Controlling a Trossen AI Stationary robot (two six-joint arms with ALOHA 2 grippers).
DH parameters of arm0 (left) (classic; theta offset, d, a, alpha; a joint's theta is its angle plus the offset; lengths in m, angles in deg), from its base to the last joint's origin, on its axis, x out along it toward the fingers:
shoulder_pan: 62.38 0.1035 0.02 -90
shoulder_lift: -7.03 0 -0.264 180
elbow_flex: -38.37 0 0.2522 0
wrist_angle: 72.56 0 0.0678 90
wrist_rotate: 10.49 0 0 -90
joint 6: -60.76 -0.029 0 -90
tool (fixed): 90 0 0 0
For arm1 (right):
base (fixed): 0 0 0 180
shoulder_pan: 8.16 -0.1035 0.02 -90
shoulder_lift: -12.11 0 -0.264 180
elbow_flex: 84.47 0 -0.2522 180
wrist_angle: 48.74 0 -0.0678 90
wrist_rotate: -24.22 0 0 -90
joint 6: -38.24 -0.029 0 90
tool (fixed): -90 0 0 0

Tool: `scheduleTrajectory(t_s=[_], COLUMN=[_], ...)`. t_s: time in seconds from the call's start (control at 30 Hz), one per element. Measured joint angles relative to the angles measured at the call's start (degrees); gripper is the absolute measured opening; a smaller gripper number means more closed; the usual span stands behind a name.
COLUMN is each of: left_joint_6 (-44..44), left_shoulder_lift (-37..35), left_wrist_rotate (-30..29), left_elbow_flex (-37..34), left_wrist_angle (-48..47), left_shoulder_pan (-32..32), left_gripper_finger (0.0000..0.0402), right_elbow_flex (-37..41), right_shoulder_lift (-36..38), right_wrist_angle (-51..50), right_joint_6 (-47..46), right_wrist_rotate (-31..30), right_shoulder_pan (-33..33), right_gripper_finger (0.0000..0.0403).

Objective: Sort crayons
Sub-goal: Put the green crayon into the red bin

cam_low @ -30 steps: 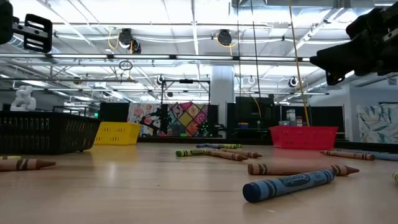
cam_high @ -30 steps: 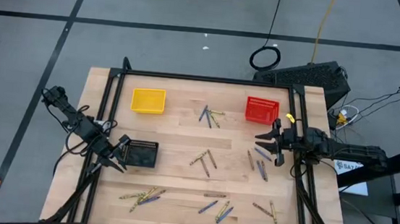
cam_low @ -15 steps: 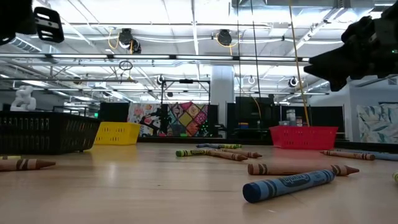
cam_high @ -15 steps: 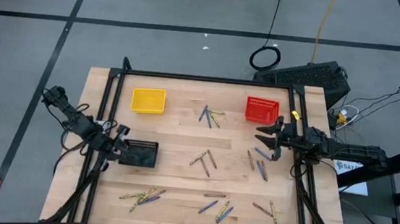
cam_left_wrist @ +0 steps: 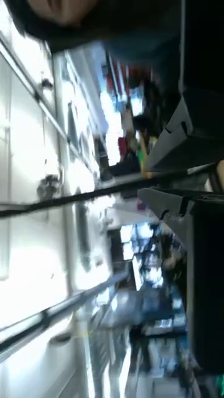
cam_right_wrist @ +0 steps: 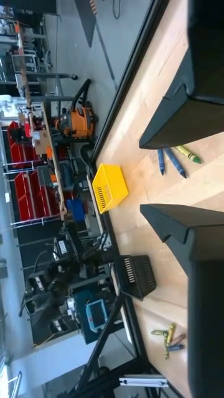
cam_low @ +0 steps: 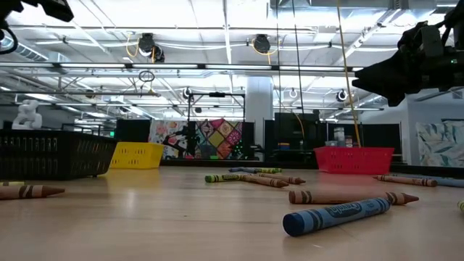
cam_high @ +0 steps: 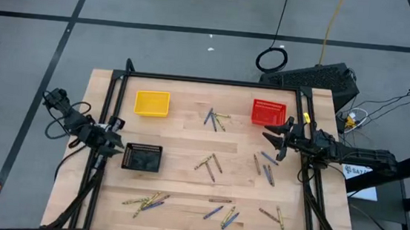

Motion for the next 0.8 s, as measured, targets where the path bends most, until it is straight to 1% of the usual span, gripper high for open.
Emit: scheduleTrajectory(t_s=[0.07,0.2,0.23,0.63,0.8], left_joint_6=[-1.0,0.1,0.1,0.5,-1.2], left_shoulder_lift=[0.0,0.1,0.1,0.2,0.2], left_wrist_rotate=[-3.8,-8.1,-8.4,-9.1,-5.5], left_elbow_flex=[0.0,0.0,0.0,0.0,0.0], left_wrist_angle=[0.1,-1.4,-1.7,-2.0,-2.9], left_shoulder_pan=[0.0,0.0,0.0,0.0,0.0], left_gripper_finger=[0.0059,0.0059,0.0059,0.0059,0.0059], right_elbow_flex=[0.0,0.0,0.0,0.0,0.0], right_shoulder_lift=[0.0,0.0,0.0,0.0,0.0], right_wrist_angle=[-0.1,-0.2,-0.2,-0.3,-0.3], right_joint_6=[0.0,0.0,0.0,-0.1,1.5], right_wrist_rotate=[0.0,-0.1,0.0,0.1,0.1], right_shoulder_pan=[0.0,0.0,0.0,0.0,0.0], right_gripper_finger=[0.0141,0.0141,0.0141,0.0141,0.0141])
